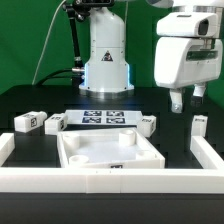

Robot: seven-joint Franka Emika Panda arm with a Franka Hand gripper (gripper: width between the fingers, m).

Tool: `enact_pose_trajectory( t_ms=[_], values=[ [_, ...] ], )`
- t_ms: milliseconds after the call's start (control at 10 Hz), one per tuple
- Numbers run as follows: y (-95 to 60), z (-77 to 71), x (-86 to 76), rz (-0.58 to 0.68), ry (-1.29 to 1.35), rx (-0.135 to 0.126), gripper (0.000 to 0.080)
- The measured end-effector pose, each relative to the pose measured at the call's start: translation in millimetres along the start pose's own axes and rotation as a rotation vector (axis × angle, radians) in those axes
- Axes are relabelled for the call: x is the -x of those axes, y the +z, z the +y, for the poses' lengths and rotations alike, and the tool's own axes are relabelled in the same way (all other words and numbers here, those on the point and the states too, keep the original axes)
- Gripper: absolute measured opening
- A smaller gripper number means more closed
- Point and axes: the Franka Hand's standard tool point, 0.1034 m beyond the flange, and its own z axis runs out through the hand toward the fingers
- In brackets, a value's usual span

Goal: Assemble one leg

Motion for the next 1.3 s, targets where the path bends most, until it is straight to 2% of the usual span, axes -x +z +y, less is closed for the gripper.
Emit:
enact_pose_trajectory(
  t_ms=[300,500,600,800,1300],
  values=[
    [0.5,0.5,1.1,-0.001,-0.015,0.000,0.0650],
    [13.6,5.0,24.6,0.019,-0.222,0.003,0.0650],
    [19.8,9.4,39.1,0.006,-0.316,-0.010,0.0650],
    [28.2,18.8,53.5,-0.010,-0.482,-0.015,0.0650],
    [28.5,17.2,53.2,-0.009,-0.453,-0.015,0.0650]
  ],
)
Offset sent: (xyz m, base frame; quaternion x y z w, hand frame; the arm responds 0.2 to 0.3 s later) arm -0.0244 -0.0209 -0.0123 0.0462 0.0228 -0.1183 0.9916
